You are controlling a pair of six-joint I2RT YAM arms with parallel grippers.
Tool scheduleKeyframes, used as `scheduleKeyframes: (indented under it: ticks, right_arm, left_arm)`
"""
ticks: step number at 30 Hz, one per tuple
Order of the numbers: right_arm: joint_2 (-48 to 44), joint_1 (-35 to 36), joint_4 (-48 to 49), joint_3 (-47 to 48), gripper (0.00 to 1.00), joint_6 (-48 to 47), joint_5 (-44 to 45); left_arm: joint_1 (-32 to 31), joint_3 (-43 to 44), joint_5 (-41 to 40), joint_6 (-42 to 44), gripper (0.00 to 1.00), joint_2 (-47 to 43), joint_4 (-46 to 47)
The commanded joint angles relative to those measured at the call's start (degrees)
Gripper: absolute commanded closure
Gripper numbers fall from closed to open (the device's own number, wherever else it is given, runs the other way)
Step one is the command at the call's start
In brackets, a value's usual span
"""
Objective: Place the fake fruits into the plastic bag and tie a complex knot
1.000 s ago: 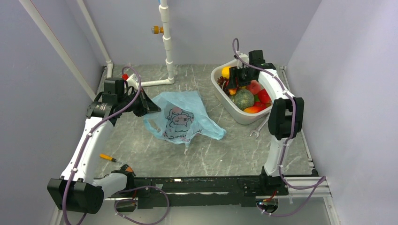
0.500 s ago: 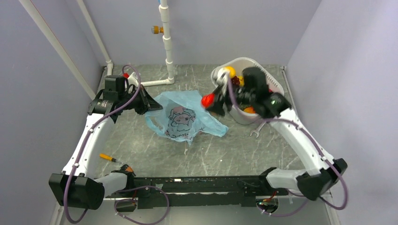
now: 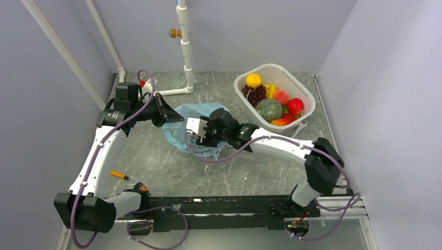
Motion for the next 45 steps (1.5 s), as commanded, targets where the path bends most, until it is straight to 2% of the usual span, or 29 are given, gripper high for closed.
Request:
scheduleKeyframes:
  ticks: [1, 5, 10, 14, 19, 22, 25, 28, 34, 36, 39, 45]
  right_arm:
    - [3.60, -0.08, 9.16, 0.02, 0.75, -5.75, 5.53]
    - [5.74, -0.04, 6.75, -1.79, 0.62, -7.50, 0.29]
    - [4.42, 0.04, 3.98, -2.60, 0.22, -7.70, -1.36]
    - [-0.25, 0.03, 0.76, 0.39, 0.09, -5.17, -3.81]
    - [-8.11, -0.27, -3.66, 4.65, 0.07, -0.74, -8.85]
    - [-14.01, -2.91, -6.99, 8.82, 0.06, 5.85, -14.69]
    - [-17.34, -9.74, -10.00, 13.27, 0.05, 14.99, -18.22]
    - [-16.77, -19.69, -13.65, 16.18, 0.05, 18.16, -17.95]
    - [-9.36, -41.90, -19.94, 20.37, 0.04, 20.26, -14.17]
    - [-5.38, -46.52, -19.79, 22.16, 0.05, 21.33, -13.60]
    - [1.72, -50.65, -17.36, 25.07, 0.05, 25.24, -14.53]
    - [15.67, -51.52, -10.71, 33.09, 0.00, 34.05, -19.39]
  left_arm:
    - [0.64, 0.74, 2.91, -1.87, 1.00, -0.93, 2.19]
    - [1.33, 0.34, 2.84, -2.01, 1.00, -0.56, 2.24]
    - [1.42, 0.16, 2.36, -1.55, 1.00, -0.45, 2.00]
    - [1.42, -1.02, 2.22, -1.62, 1.00, -0.54, 2.05]
    - [1.42, -2.45, 1.74, -1.95, 1.00, -0.32, 2.35]
    - [1.42, -2.62, 1.18, -1.84, 1.00, -0.04, 2.45]
    - [1.42, -2.62, 0.77, -2.03, 1.00, 0.44, 2.70]
    - [1.42, -2.48, 0.74, -2.05, 1.00, 1.05, 2.97]
    - [1.42, -1.97, 0.62, -1.69, 1.00, 1.75, 2.97]
    - [1.42, -1.99, 0.45, -1.41, 1.00, 1.70, 2.85]
    - [1.41, -2.11, 0.20, -1.25, 1.00, 1.66, 2.72]
    - [1.42, -1.48, -0.15, -0.59, 1.00, 2.49, 2.59]
